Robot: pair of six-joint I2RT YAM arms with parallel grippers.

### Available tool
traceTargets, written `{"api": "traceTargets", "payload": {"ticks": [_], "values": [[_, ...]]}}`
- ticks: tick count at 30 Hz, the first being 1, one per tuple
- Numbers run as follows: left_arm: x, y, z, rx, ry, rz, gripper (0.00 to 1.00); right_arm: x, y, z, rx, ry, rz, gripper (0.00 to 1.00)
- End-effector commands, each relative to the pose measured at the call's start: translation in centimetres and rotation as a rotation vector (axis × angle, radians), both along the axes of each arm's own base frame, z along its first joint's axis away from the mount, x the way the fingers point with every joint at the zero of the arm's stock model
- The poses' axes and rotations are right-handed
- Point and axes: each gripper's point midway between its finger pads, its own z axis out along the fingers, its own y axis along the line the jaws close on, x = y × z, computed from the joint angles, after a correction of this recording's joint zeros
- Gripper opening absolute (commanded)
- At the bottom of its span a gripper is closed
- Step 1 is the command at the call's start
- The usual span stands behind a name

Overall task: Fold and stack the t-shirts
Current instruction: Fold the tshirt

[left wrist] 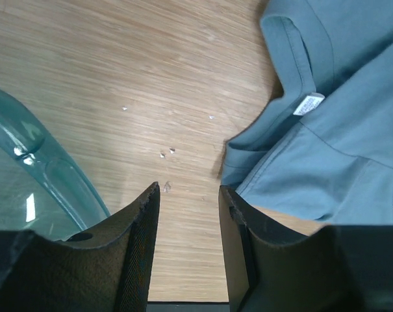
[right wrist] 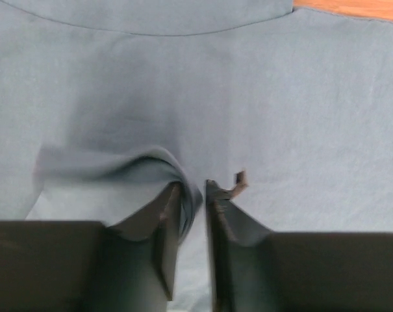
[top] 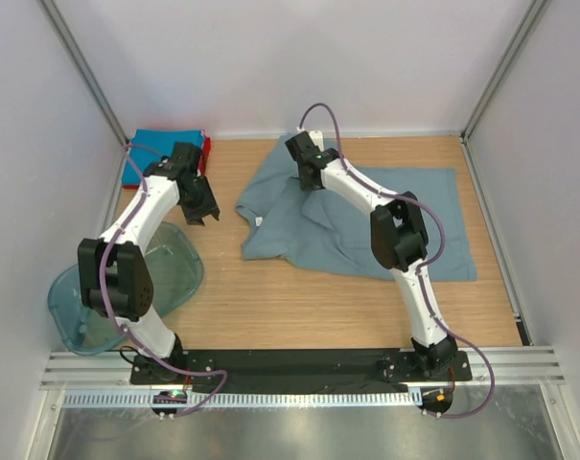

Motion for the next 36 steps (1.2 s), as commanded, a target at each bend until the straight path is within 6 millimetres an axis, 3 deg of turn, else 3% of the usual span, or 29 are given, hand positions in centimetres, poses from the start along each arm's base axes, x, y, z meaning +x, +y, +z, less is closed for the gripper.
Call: {"api": "traceTargets", "payload": {"ticks": [1, 5, 10, 11, 12, 13, 15, 16, 17, 21, 26, 36], "values": [[0.5, -1.1, 1.0, 0.051, -0.022, -0.092, 0.43, 1.0, 0.7, 2.8, 0.096, -0.028, 0.003, 0.31], [-0.2, -3.8, 0.9, 0.103, -0.019, -0.228, 0.43, 0.0, -0.6, 3.3, 0.101, 0.028, 0.002, 0.40], [-1.6, -5.8, -0.5, 0.112, 0.015, -0.311, 0.43, -3.2, -2.7, 3.7, 0.054, 0.108, 0.027, 0.41], [-2.0, -6.3, -0.9, 0.079, 0.029, -0.315, 0.43, -3.8, -2.5, 3.4, 0.068, 0.119, 0.057, 0.41], [-1.9, -6.6, -1.1, 0.064, 0.025, -0.309, 0.43, -4.0, -0.8, 3.8, 0.136, 0.100, 0.139, 0.41], [-2.5, -7.2, -1.8, 0.023, 0.046, -0.297, 0.43, -5.5, -1.1, 1.7, 0.127, 0.142, 0.168, 0.41], [-2.7, -8.2, -2.0, -0.042, 0.055, -0.285, 0.42, -5.8, -0.4, 2.9, 0.164, 0.084, 0.225, 0.41], [-2.9, -8.4, -2.2, -0.066, 0.067, -0.251, 0.42, -6.7, -0.2, 1.6, 0.162, 0.110, 0.249, 0.40], [-3.1, -8.9, -2.2, -0.095, 0.079, -0.240, 0.42, -6.7, -0.1, 1.7, 0.164, 0.100, 0.261, 0.40], [-2.7, -9.6, -1.9, -0.216, 0.113, -0.159, 0.42, -6.7, 1.4, 0.4, 0.095, 0.091, 0.336, 0.36], [-1.8, -8.6, -1.6, -0.258, 0.126, -0.087, 0.41, -6.7, 3.4, 0.1, 0.027, 0.056, 0.412, 0.36], [-1.6, -7.8, -1.2, -0.216, 0.124, -0.084, 0.41, -6.2, 3.6, -2.9, -0.034, 0.085, 0.392, 0.38]]}}
